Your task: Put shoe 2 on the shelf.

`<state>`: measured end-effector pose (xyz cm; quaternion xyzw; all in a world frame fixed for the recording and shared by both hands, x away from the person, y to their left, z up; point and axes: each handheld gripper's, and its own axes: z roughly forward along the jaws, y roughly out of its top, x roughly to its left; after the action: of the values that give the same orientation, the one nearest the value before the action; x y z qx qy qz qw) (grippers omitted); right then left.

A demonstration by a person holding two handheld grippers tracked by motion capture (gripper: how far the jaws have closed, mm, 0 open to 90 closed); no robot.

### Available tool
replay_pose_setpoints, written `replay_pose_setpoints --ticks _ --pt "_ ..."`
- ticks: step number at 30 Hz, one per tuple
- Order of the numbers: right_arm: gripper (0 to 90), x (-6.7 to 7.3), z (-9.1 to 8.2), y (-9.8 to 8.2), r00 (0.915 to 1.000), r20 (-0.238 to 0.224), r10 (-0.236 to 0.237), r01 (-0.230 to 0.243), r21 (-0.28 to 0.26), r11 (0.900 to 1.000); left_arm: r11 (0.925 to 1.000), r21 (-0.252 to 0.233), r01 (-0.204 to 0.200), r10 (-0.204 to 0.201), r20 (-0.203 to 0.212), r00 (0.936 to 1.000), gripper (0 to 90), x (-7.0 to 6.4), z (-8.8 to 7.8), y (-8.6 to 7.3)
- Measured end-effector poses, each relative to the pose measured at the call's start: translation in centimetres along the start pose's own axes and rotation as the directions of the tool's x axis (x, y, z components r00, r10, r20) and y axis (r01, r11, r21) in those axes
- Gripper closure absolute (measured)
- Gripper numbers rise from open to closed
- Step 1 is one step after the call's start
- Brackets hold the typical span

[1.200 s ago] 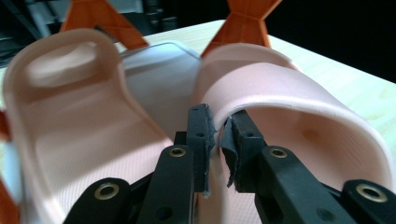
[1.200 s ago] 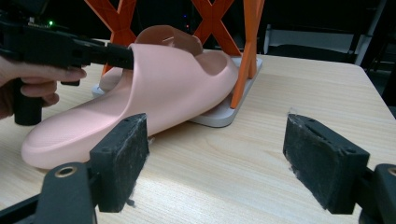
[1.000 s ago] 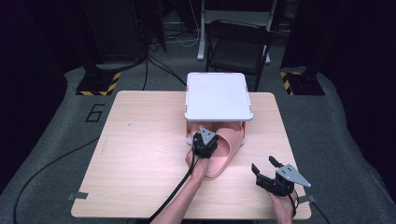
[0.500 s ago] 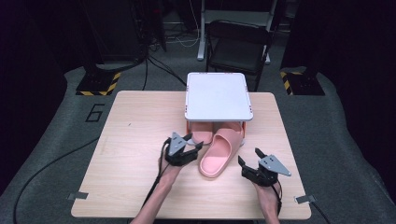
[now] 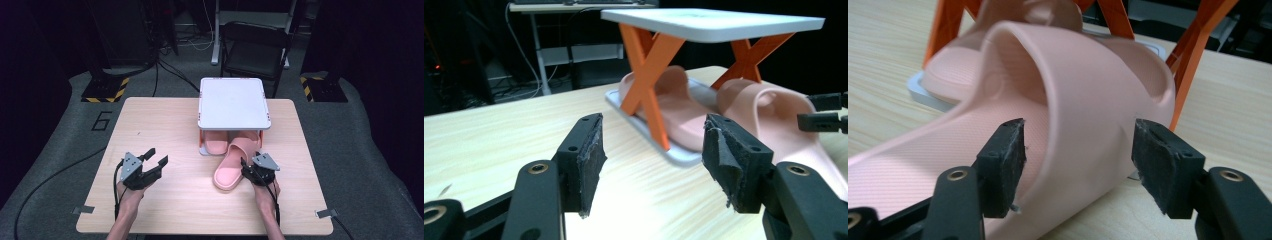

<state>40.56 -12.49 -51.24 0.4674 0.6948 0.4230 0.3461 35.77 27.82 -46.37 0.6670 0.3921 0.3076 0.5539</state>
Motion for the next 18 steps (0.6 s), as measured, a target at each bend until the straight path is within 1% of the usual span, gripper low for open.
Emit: replay_pose_setpoints --ticks 1,2,3,4,5,7,8,9,10,12,14,15,16,18 --pt "40.1 -0.1 0.2 -0.1 0.9999 0.000 0.015 -0.015 0.005 1.000 1.0000 0.002 0.002 -0.002 -0.003 1.0000 41.7 0.2 -0.2 -0.2" --pt "40.1 -0.1 0.2 -0.1 0.9999 0.000 0.015 -0.015 0.005 1.000 1.0000 0.002 0.002 -0.002 -0.003 1.0000 41.7 0.2 -0.2 -0.2" --pt "42.3 -0.6 0.5 -0.4 0.9989 -0.016 0.044 -0.044 0.005 0.999 0.9999 0.002 0.013 -0.013 -0.014 0.9998 41.7 0.5 -0.4 -0.7" --pt "44.0 -0.7 0.5 -0.4 0.9980 -0.042 0.048 -0.048 0.003 0.999 0.9999 0.002 0.013 -0.013 -0.014 0.9998 41.7 0.5 -0.4 -0.7" --pt "44.0 -0.7 0.5 -0.4 0.9980 -0.042 0.048 -0.048 0.003 0.999 0.9998 -0.001 0.022 -0.022 -0.015 0.9996 41.7 0.6 -0.5 -0.9" --pt "48.6 -0.7 0.7 -0.3 0.9991 -0.032 0.028 -0.028 -0.006 1.000 0.9993 -0.001 0.037 -0.037 -0.018 0.9992 41.6 0.8 -0.8 -1.4" --pt "52.4 -0.8 0.8 -0.3 0.9991 -0.033 0.024 -0.025 -0.025 0.999 0.9993 -0.001 0.037 -0.037 -0.018 0.9992 41.6 0.8 -0.8 -1.4" --pt "52.4 -0.8 0.8 -0.3 0.9991 -0.033 0.024 -0.025 -0.025 0.999 0.9993 0.003 0.037 -0.037 -0.016 0.9992 41.6 0.9 -0.9 -1.5" --pt "62.0 -1.1 0.6 -0.2 0.9993 -0.030 0.020 -0.021 -0.019 1.000 0.9991 -0.002 0.043 -0.043 -0.020 0.9989 41.6 0.9 -0.9 -1.7" --pt "67.3 -1.4 0.5 -0.1 0.9989 -0.034 0.032 -0.033 -0.026 0.999 0.9992 0.003 0.041 -0.041 -0.018 0.9990 41.6 0.9 -1.0 -1.7" --pt "68.6 -1.7 0.6 0.0 0.9983 -0.038 0.043 -0.044 -0.033 0.998 0.9993 0.001 0.038 -0.038 -0.022 0.9991 41.6 0.9 -1.0 -1.7" --pt "69.3 -1.8 0.7 0.2 0.9982 -0.038 0.047 -0.048 -0.036 0.998 0.9991 -0.004 0.042 -0.042 -0.022 0.9989 41.6 1.0 -1.1 -1.6" --pt "70.0 -1.9 0.7 0.3 0.9987 -0.036 0.035 -0.036 -0.031 0.999 0.9990 -0.010 0.045 -0.045 -0.025 0.9987 41.6 1.0 -1.1 -1.6" --pt "71.0 -2.0 0.9 0.8 0.9989 -0.024 0.039 -0.040 -0.036 0.999 0.9990 -0.008 0.045 -0.045 -0.026 0.9986 41.6 1.1 -1.2 -1.6"
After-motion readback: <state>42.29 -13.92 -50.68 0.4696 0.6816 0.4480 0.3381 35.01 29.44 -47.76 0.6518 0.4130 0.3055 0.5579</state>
